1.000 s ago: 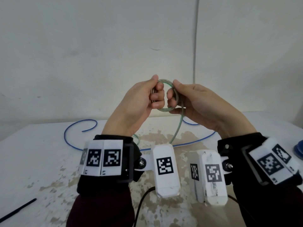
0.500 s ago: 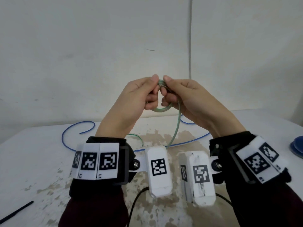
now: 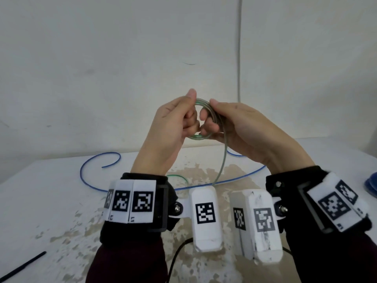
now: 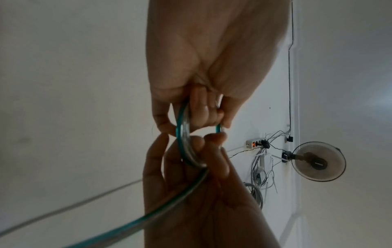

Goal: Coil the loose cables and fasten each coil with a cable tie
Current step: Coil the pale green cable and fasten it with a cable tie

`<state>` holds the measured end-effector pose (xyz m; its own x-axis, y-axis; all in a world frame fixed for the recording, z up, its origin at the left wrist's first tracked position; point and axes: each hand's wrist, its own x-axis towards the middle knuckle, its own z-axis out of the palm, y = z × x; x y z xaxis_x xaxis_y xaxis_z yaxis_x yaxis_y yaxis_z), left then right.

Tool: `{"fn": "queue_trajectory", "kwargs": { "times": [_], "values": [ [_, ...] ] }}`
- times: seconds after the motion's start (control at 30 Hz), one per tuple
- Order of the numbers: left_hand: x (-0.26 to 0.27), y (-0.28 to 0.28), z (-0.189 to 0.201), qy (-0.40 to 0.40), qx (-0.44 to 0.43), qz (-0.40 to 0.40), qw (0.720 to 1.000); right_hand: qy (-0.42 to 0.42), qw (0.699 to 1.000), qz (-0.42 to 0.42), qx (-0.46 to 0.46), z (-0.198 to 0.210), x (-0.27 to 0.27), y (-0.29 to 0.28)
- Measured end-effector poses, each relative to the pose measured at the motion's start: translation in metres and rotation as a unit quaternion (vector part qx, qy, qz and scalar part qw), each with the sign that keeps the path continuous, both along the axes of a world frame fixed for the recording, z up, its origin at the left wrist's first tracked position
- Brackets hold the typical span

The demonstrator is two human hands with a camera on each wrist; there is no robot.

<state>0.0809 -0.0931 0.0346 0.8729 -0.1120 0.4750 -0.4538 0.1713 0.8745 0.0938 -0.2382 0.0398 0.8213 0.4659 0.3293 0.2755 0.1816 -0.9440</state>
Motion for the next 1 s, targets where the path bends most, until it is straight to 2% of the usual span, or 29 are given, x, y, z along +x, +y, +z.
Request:
{"fn": "queue_trajectory", "kwargs": {
  "times": [0.1, 0.17, 0.23, 0.33, 0.4, 0.5, 0.6, 0.67, 0.73, 0.8, 0.9, 1.0],
  "values": [
    [-0.0024, 0.0011, 0.0009, 0.059, 0.025, -0.058, 0.996, -0.03, 0.999, 0.008, -0.044, -0.0026, 0.0011, -0.0036],
    [-0.0032, 0.0019, 0.0003, 0.056, 0.054, -0.047, 0.996, -0.042, 0.997, -0.001, -0.068, -0.0035, 0.0011, -0.0025],
    [-0.0044, 0.0008, 0.0021, 0.033, 0.043, -0.001, 0.999, -0.035, 0.998, -0.008, -0.049, -0.0026, -0.0003, 0.0004],
    [-0.0032, -0.0021, 0.0038, 0.035, -0.022, 0.041, 0.998, -0.012, 1.0, -0.001, -0.005, -0.0005, -0.0023, 0.005],
    [-0.0024, -0.0038, 0.0045, 0.051, -0.036, 0.005, 0.998, -0.018, 1.0, -0.011, 0.005, -0.0001, -0.0015, 0.0042],
    [-0.0044, -0.0032, 0.0039, 0.072, 0.016, -0.042, 0.996, -0.038, 0.998, -0.037, -0.044, -0.0002, 0.0011, -0.0008],
    [-0.0067, -0.0058, 0.0042, 0.036, 0.031, -0.016, 0.999, -0.035, 0.998, -0.038, -0.043, 0.0005, 0.0, -0.0019],
    [-0.0061, -0.0065, 0.0051, 0.023, -0.011, 0.007, 1.0, -0.016, 0.999, -0.03, -0.018, 0.0015, -0.0009, -0.0006],
    [-0.0058, -0.0063, 0.0068, 0.048, -0.049, -0.011, 0.998, 0.0, 1.0, -0.012, -0.005, 0.0009, -0.0009, -0.0001],
    [-0.007, -0.0055, 0.0075, 0.077, -0.03, -0.044, 0.996, -0.005, 1.0, -0.007, -0.016, -0.0004, 0.0003, -0.0004],
    [-0.0098, -0.0047, 0.0065, 0.064, 0.035, -0.043, 0.996, -0.014, 0.999, -0.007, -0.033, -0.002, 0.0012, 0.0016],
    [-0.0101, -0.0032, 0.0071, 0.034, 0.016, -0.02, 0.999, 0.001, 1.0, -0.001, 0.008, 0.0006, -0.0004, 0.0012]
  ]
}}
